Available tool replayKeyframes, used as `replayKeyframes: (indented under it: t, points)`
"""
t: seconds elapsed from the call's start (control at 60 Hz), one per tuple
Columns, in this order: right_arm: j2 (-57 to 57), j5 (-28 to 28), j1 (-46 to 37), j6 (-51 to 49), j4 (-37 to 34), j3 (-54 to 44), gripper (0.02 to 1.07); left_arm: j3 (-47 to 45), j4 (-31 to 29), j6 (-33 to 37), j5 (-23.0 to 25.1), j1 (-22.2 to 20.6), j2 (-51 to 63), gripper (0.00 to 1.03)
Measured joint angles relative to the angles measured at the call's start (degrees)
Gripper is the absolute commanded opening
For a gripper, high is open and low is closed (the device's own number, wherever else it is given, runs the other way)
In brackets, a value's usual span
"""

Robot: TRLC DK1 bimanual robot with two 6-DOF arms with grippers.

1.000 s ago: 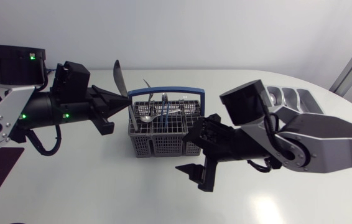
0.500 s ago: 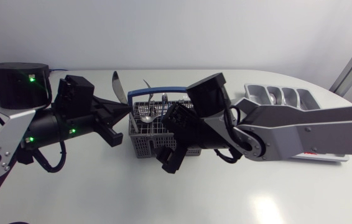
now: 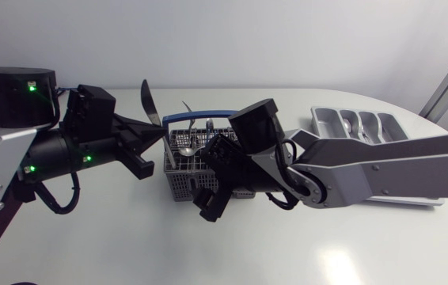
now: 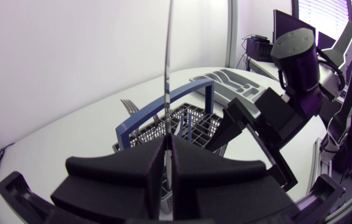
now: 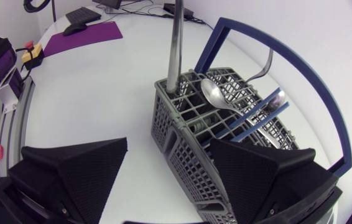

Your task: Unload the cutlery basket into the drawer organizer.

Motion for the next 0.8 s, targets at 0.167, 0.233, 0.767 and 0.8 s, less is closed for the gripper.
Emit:
replayKeyframes:
  t: [0.167,0.233,0.767,0.8]
  points:
    - [1.0,0.0,0.0,0.0,0.1,0.2,0.98,1.8,-2.1,0.0,-0.8,-0.6,-0.5,0.03]
    - [1.2,0.0,0.0,0.0,0.1,0.2,0.98,2.5,-3.3,0.0,-1.0,-0.8,-1.0,0.03]
    - [-9.2,-8.1,-2.8,-0.5,-0.8,-3.5,0.98,6.5,-10.1,0.0,1.9,-3.5,-4.3,0.03]
    - [-11.4,-9.9,-3.7,-0.8,-1.7,-4.1,0.98,6.5,-10.1,0.0,3.3,-3.4,-3.9,0.03]
